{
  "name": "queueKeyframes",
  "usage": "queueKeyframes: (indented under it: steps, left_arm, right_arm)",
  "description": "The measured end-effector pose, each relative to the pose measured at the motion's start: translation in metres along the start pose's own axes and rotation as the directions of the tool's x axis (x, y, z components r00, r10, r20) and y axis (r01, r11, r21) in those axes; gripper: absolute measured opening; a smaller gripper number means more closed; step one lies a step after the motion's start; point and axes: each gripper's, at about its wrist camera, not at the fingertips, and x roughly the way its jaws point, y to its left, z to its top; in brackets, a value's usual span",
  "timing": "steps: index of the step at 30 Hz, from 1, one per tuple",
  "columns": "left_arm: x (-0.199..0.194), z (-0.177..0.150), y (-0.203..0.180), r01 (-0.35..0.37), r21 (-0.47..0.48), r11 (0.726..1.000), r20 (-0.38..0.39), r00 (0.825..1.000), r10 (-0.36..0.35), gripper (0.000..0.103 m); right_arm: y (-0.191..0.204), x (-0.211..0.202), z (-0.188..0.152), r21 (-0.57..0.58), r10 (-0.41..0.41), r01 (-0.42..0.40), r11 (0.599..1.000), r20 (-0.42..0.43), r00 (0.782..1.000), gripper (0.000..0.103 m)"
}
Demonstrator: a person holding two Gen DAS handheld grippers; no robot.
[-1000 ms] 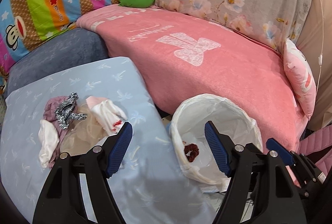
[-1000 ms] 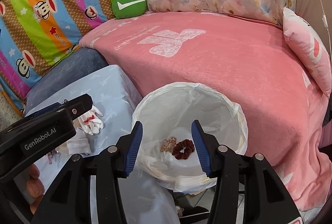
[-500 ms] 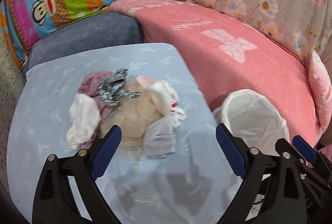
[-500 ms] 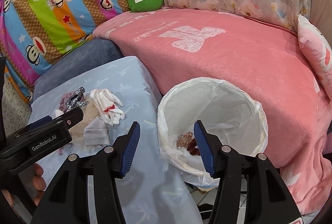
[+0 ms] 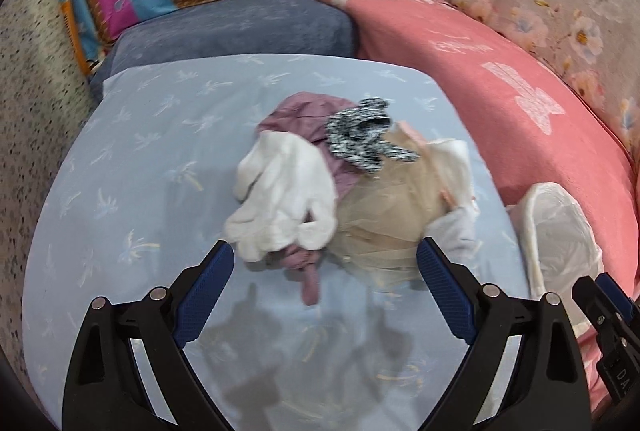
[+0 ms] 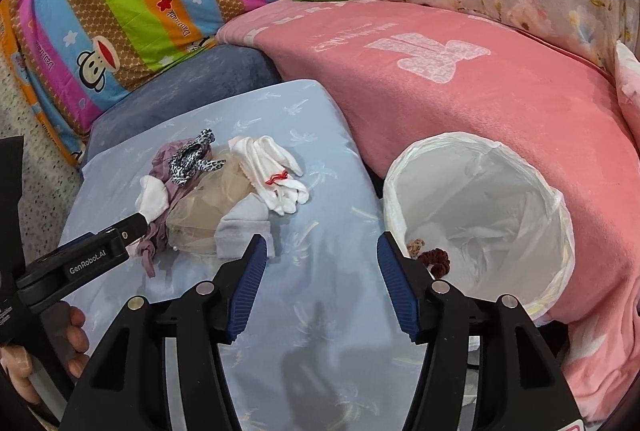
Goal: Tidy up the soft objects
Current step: 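Move both tools back over the clothing pile on the table, then grasp the white glove with the left tool while the right tool grasps the grey sock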
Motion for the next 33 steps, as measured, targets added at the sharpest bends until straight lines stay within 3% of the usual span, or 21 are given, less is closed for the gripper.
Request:
queueKeyframes:
  steps: [9, 15, 22, 23, 26, 29, 33]
  left_arm:
    - [0.017, 0.006, 0.034, 0.003, -0.090, 0.996, -0.031, 1.000, -0.006, 0.089]
    - [0.035, 0.018, 0.040, 0.004, -0.092, 0.996, -0.037, 0.999, -0.007, 0.085]
    - [0.056, 0.026, 0.037, 0.046, -0.087, 0.995, -0.091, 0.994, -0.054, 0.049]
    - [0.057, 0.026, 0.036, 0.056, -0.087, 0.995, -0.095, 0.993, -0.064, 0.038]
    - [0.056, 0.026, 0.038, 0.094, -0.100, 0.990, -0.102, 0.989, -0.105, 0.020]
    - [0.049, 0.025, 0.041, 0.109, -0.104, 0.989, -0.083, 0.990, -0.118, 0.013]
    - [0.039, 0.024, 0.045, 0.107, -0.106, 0.989, -0.070, 0.991, -0.115, 0.010]
  right_arm:
    - [0.034, 0.025, -0.003, -0.039, 0.026, -0.028, 0.999, -0.051, 0.998, 0.057]
    - [0.052, 0.039, 0.003, -0.065, 0.029, -0.033, 0.997, -0.064, 0.998, 0.057]
    - [0.062, 0.056, 0.007, -0.072, 0.031, -0.037, 0.997, -0.079, 0.996, 0.057]
    - [0.063, 0.060, 0.008, -0.071, 0.031, -0.037, 0.997, -0.086, 0.996, 0.057]
    - [0.063, 0.072, 0.008, -0.056, 0.047, -0.053, 0.997, -0.109, 0.993, 0.057]
    - [0.064, 0.081, 0.006, -0.045, 0.052, -0.058, 0.997, -0.124, 0.991, 0.057]
    - [0.065, 0.095, 0.003, -0.035, 0.058, -0.064, 0.997, -0.142, 0.988, 0.056]
